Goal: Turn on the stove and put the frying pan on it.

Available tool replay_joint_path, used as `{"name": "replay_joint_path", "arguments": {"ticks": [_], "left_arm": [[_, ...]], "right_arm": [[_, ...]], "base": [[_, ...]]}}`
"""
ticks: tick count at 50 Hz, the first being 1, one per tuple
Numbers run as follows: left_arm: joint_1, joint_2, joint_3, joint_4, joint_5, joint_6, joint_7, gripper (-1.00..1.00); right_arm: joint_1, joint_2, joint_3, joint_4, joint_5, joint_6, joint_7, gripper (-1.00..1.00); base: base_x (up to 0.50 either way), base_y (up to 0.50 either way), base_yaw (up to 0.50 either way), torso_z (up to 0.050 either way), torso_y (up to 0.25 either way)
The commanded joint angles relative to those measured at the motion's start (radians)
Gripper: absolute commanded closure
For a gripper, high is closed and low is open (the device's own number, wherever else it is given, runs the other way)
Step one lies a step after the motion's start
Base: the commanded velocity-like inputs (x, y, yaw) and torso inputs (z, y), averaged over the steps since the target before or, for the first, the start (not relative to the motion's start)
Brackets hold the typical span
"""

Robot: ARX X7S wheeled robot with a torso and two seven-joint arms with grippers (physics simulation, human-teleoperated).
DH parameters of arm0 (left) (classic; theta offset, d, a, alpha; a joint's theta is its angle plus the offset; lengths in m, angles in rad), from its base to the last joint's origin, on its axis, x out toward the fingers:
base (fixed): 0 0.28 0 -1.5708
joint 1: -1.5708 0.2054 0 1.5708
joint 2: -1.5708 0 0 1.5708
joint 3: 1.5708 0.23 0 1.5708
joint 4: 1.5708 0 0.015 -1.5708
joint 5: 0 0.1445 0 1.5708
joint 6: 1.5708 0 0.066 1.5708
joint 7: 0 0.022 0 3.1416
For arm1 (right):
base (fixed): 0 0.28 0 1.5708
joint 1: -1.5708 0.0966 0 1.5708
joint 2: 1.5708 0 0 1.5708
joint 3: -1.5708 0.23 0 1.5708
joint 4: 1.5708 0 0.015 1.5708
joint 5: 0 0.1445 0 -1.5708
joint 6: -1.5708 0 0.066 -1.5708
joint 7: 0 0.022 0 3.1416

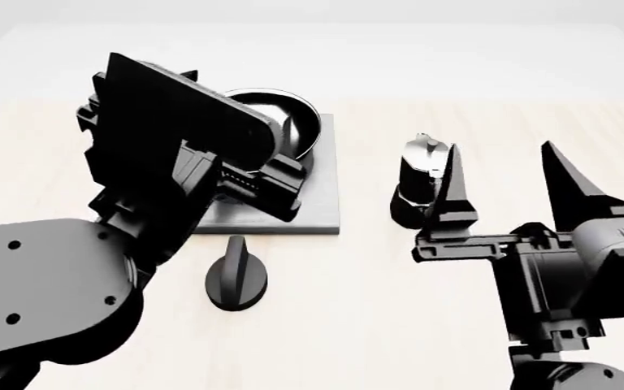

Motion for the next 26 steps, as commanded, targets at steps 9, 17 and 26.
{"name": "replay_joint_path", "arguments": {"ticks": [9,17,26], "left_arm": [[-0.131,0.042,-0.023,0.02,0.01,-0.062,-0.026,-1.0],[-0.13,0.047,-0.015,0.025,0.027,-0.057,-0.023,-1.0],[-0.134,0.051,-0.01,0.046,0.032,-0.049,-0.014,-1.0]], "right_arm": [[0.251,0.025,0.111,-0.103,0.134,0.224,0.08,-1.0],[0.274,0.031,0.109,-0.108,0.149,0.244,0.088,-1.0],[0.295,0.036,0.107,-0.117,0.17,0.265,0.098,-1.0]], "base": [[0.0,0.0,0.0,0.0,0.0],[0.0,0.0,0.0,0.0,0.0],[0.0,0.0,0.0,0.0,0.0]]}}
